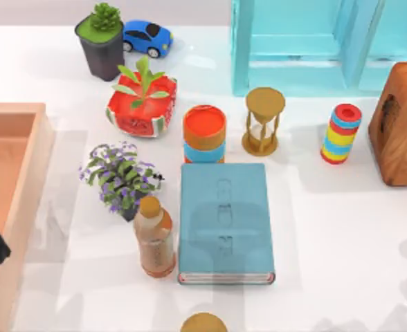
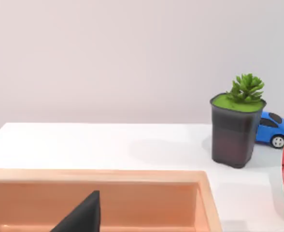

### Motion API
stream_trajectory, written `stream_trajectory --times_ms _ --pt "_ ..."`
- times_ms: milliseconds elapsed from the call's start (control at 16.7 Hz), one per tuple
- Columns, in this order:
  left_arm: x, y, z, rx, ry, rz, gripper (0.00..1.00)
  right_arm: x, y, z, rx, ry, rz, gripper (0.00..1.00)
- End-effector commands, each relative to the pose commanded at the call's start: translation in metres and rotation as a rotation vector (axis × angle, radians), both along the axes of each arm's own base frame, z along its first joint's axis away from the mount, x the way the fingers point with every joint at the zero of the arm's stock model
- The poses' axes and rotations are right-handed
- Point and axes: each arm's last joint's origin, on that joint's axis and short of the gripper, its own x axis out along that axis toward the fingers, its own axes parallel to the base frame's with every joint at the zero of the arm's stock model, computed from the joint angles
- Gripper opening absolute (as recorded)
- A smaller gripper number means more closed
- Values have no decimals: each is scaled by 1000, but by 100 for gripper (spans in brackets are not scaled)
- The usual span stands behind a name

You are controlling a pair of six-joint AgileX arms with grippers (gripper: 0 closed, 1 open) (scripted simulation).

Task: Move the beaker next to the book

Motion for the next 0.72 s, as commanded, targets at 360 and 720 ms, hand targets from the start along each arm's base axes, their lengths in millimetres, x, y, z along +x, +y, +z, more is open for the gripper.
stream_trajectory --times_ms 360,720 --pt "0 0 0 0 0 0 100 12 0 11 -153 415 290 100" --pt "0 0 0 0 0 0 100 35 -4 47 -330 645 658 100"
